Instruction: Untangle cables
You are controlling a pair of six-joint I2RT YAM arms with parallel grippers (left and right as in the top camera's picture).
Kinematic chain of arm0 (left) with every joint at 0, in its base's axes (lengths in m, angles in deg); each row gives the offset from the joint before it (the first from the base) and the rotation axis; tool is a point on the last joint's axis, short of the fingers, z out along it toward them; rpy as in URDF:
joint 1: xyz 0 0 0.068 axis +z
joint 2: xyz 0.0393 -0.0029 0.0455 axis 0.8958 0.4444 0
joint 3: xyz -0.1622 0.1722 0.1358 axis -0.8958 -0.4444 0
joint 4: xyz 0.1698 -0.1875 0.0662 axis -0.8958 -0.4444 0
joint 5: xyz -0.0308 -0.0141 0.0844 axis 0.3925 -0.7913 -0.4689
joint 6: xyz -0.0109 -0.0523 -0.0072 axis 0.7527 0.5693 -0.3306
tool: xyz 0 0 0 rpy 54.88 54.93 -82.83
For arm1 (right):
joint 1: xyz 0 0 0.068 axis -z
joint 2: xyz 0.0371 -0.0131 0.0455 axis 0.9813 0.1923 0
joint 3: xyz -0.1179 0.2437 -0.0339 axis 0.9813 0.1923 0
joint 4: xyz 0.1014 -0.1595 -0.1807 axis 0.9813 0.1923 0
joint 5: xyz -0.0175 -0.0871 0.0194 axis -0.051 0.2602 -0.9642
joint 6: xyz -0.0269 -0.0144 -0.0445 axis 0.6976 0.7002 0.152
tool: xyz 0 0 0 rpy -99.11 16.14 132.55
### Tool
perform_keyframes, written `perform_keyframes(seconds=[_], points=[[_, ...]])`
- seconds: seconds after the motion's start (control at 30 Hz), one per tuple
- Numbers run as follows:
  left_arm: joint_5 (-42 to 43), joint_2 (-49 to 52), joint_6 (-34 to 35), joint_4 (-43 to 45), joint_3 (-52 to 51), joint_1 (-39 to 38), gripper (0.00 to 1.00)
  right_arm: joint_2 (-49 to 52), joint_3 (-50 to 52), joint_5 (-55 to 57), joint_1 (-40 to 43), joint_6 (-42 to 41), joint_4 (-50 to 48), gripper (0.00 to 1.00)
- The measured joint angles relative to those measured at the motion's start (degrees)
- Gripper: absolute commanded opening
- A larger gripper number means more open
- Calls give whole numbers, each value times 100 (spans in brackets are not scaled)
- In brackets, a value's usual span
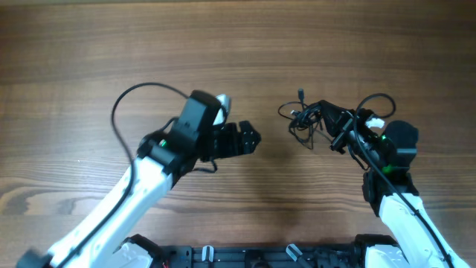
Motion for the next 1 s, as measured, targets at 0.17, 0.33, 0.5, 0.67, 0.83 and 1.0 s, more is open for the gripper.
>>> perform_keyframes(seconds=[0.17,0.33,0.5,0.67,0.83,1.0], points=[[-192,-2166,267,533,-1174,-195,95,-2,0,-87,76,238,-17,4],[-380,-2999,407,2448,-2321,-713,100,-2,0,-291,76,11,-92,4],[-994,-2087,428,3757,-2879,-1346,95,-2,0,-413,76,-66,-96,4],[-1434,-396,402,6000,-2916,-2039,84,0,0,-444,76,-72,-96,4],[-1843,1185,334,7451,-2951,-2166,73,-2,-2,-446,76,-90,-94,7],[-1945,1493,-544,8240,-2951,-2389,73,-2,0,-446,76,-92,-63,9]])
